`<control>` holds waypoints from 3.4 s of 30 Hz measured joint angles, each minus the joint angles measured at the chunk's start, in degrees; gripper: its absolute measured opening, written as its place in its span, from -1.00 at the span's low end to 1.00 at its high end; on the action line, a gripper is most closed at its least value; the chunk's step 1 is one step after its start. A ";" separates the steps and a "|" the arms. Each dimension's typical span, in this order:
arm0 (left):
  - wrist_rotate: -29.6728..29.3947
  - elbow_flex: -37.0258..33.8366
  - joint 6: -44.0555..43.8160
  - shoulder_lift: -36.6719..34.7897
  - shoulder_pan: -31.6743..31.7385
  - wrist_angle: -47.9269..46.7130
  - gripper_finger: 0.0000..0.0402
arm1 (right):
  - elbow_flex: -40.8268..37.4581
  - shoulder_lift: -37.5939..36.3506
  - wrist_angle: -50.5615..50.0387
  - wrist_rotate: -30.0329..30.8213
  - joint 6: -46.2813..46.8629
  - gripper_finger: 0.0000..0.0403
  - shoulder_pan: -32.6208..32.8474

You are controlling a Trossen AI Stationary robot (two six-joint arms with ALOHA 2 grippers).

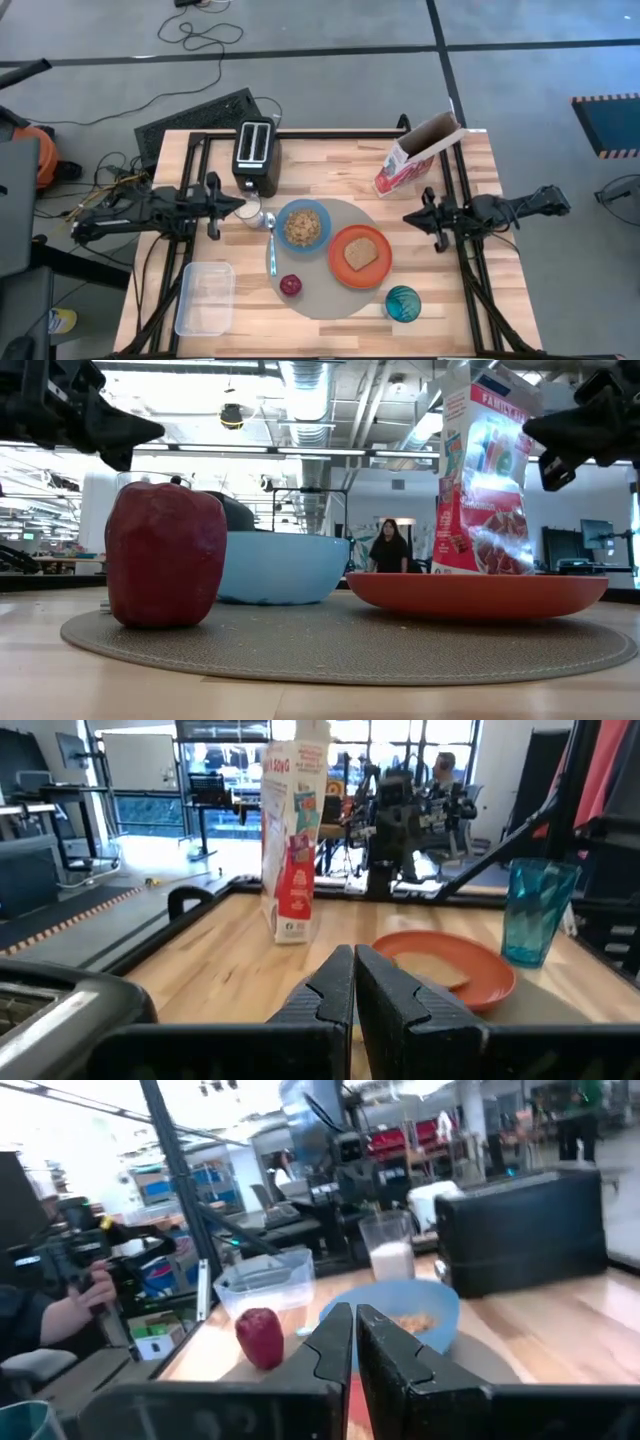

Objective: Arrange a breakfast setting
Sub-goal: Return to Home Position

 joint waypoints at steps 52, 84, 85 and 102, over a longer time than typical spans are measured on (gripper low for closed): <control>-4.56 -4.08 0.45 1.05 0.00 0.58 -1.00 | -0.18 0.13 -3.37 0.86 4.54 -0.75 -0.01; -4.56 -4.10 0.44 1.05 0.00 0.56 -1.00 | -0.20 0.13 -3.39 0.84 4.65 -0.75 -0.01; -4.56 -4.10 0.45 1.05 0.00 0.56 -1.00 | -0.20 0.14 -3.39 0.84 4.65 -0.75 -0.01; -4.56 -4.10 0.44 1.05 0.00 0.56 -1.00 | -0.20 0.13 -3.40 0.82 4.63 -0.75 0.00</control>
